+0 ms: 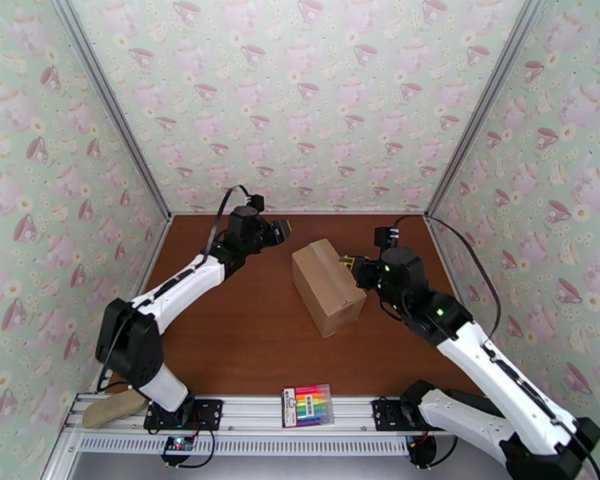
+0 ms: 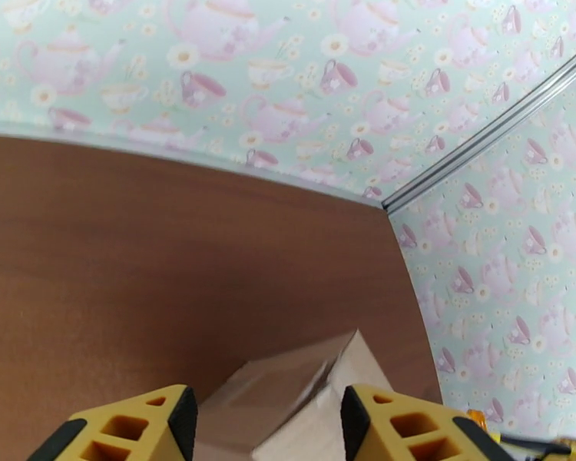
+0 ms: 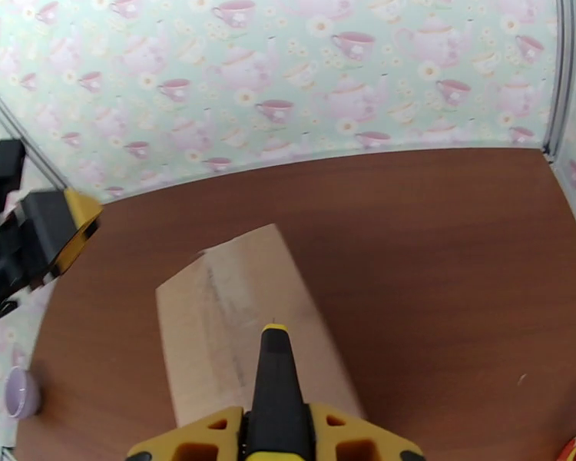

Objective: Unpack the express box

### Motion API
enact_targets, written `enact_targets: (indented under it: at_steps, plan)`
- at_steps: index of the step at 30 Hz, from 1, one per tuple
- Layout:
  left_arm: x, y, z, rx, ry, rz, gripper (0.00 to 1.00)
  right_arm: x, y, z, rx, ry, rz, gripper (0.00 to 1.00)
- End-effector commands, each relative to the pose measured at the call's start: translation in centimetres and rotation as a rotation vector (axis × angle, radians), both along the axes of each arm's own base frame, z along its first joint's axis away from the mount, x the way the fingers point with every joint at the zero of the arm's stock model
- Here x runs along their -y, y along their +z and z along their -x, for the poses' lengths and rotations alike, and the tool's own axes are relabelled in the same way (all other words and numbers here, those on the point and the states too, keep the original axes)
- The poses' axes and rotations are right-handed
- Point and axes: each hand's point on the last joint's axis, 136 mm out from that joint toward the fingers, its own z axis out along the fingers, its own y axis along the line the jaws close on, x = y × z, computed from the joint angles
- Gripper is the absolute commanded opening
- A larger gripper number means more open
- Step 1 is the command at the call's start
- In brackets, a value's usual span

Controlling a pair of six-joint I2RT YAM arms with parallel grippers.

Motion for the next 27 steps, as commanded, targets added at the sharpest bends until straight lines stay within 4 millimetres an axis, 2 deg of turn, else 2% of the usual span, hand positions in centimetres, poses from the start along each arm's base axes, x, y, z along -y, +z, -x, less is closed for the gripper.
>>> enact_targets:
  at_steps: [1,8,13,16,27]
  plan:
    - [-0.3,-2.5,1.3,-0.076,0.025,0.008,0.56,1.0,1.2,-0.8,0.027,-0.03,0.124,0.0]
    - [0.7,-3.7,2.6,-0.106,-0.026,0.014,0.56,1.5,-0.4,-1.6,0.001,-0.026,0.272,0.0]
    - [0.7,-4.0,3.0,-0.108,-0.04,0.011,0.56,1.5,-2.5,-1.7,-0.039,0.025,0.386,0.0]
    - [0.5,-4.1,3.5,-0.102,-0.04,0.02,0.56,1.5,-2.6,-1.6,-0.037,0.054,0.425,0.0]
    - [-0.1,-4.2,3.8,-0.098,-0.033,0.022,0.56,-1.8,-3.1,-0.8,-0.033,0.223,0.396,0.0]
